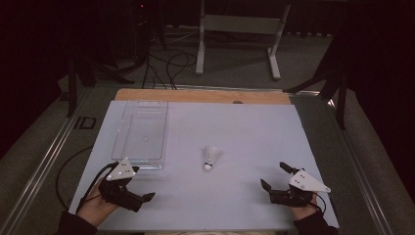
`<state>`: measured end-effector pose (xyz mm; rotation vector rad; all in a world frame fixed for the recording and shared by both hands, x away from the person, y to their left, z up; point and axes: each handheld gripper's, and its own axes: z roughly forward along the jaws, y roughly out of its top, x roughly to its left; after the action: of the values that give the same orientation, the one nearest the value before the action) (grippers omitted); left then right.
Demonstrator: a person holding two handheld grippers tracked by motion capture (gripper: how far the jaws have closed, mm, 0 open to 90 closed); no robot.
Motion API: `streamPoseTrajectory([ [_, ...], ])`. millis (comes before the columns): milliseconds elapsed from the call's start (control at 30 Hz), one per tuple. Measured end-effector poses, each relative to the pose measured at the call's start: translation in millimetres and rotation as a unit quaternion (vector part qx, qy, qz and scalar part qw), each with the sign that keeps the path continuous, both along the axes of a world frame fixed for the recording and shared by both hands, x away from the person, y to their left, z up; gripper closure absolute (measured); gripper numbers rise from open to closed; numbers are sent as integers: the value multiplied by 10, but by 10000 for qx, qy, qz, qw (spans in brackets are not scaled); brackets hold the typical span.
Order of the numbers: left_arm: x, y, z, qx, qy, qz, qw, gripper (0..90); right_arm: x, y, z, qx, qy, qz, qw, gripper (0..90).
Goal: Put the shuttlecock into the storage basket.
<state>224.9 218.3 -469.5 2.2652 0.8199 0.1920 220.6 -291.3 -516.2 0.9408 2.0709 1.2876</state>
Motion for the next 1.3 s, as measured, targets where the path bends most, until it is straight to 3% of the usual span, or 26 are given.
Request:
streamPoseTrajectory([
  [67, 16, -16, -26, 91, 155, 18, 9998, 0, 3, 7, -5, -38, -20, -21, 10000, 102],
  [167, 23, -20, -42, 90, 235, 38, 9997, 1, 3, 10, -6, -78, -24, -19, 10000, 102],
  [200, 30, -45, -88, 241, 428, 28, 9988, 0, 1, 17, -12, -55, -9, -13, 10000, 102],
  [367, 26, -81, -97, 389, 552, 14, 9977, 1, 5, 14, -16, -40, 3, -7, 10000, 101],
  [400, 21, -114, -106, 496, 616, 33, 9969, 0, 4, 17, -15, -50, -6, -26, 10000, 101],
  [600, 0, -218, -151, 767, 729, 24, 9944, 1, -2, 22, -8, -80, -40, -64, 9999, 102],
  [967, -19, -354, -192, 963, 951, 217, 9906, 1, -2, 23, -13, -81, -32, -82, 9999, 102],
  [1000, -17, -380, -198, 1046, 988, 287, 9892, 1, -2, 23, -11, -90, -44, -79, 9999, 102],
  [1233, -12, -491, -184, 1215, 1067, 269, 9865, 1, 0, 20, -13, -82, -13, -64, 9999, 101],
  [1300, -10, -505, -183, 1179, 1085, 283, 9867, 1, 2, 17, -12, -53, -2, -58, 10000, 101],
])
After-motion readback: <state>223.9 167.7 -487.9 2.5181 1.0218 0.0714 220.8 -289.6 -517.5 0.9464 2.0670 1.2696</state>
